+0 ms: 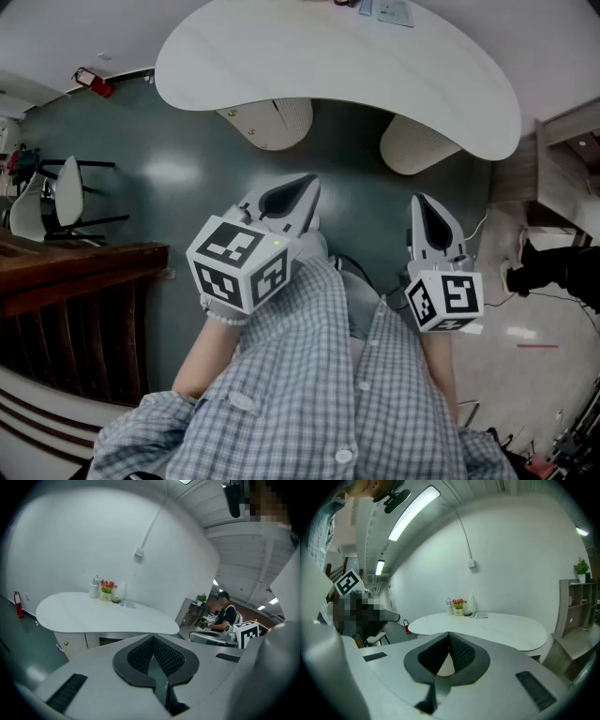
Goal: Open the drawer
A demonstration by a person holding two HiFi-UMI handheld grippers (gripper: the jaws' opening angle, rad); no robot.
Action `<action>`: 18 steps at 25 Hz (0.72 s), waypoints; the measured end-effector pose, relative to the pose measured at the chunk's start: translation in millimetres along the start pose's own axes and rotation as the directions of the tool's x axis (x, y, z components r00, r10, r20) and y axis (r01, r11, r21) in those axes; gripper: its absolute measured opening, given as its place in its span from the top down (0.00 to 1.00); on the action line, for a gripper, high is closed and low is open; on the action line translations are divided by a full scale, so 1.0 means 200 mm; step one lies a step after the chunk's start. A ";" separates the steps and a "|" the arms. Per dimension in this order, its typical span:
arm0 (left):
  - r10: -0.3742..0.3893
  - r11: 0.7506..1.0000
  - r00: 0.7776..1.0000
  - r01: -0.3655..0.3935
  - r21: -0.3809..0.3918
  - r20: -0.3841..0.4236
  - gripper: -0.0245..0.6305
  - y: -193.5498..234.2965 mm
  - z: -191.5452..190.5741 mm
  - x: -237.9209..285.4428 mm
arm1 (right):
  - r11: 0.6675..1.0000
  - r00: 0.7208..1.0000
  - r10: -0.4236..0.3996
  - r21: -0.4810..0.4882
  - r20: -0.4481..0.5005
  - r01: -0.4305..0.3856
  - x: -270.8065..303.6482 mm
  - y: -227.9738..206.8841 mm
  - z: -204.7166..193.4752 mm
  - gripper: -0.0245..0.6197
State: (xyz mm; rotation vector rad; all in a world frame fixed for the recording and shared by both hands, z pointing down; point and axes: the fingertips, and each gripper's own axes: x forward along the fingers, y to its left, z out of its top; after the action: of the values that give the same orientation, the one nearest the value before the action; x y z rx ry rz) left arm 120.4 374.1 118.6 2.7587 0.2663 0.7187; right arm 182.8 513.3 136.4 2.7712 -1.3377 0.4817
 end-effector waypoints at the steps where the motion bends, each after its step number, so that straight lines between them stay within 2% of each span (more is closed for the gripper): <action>1: 0.000 1.000 1.000 0.000 0.001 0.000 0.96 -0.01 0.00 0.00 | 1.000 1.000 0.000 -0.001 -0.001 0.000 0.00 0.00 0.00 0.95; 11: -0.002 1.000 1.000 0.002 0.000 0.002 0.96 -0.03 -0.01 0.01 | 1.000 1.000 0.003 0.004 -0.001 -0.003 -0.02 -0.02 -0.01 0.95; 18: 0.031 0.999 0.999 -0.031 -0.022 0.018 0.96 -0.03 -0.02 -0.03 | 0.999 0.999 0.032 -0.010 -0.014 -0.032 -0.02 0.00 -0.03 0.95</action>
State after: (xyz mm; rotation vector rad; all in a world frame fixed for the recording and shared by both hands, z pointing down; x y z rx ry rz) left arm 111.7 378.8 118.1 2.7528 0.2109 0.6992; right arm 178.6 517.0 140.5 2.7368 -1.3801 0.4927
